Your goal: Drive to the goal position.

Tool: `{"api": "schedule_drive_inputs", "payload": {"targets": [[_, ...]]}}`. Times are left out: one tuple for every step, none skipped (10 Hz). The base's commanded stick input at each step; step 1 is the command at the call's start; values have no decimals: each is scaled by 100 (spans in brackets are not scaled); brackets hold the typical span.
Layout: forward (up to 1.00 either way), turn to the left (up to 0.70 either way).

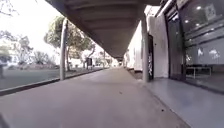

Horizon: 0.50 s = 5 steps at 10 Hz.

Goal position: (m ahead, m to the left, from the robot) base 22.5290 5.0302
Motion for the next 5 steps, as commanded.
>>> {"api": "schedule_drive_inputs", "payload": {"targets": [[70, 0], [70, 0], [70, 0], [70, 0], [70, 0]]}}
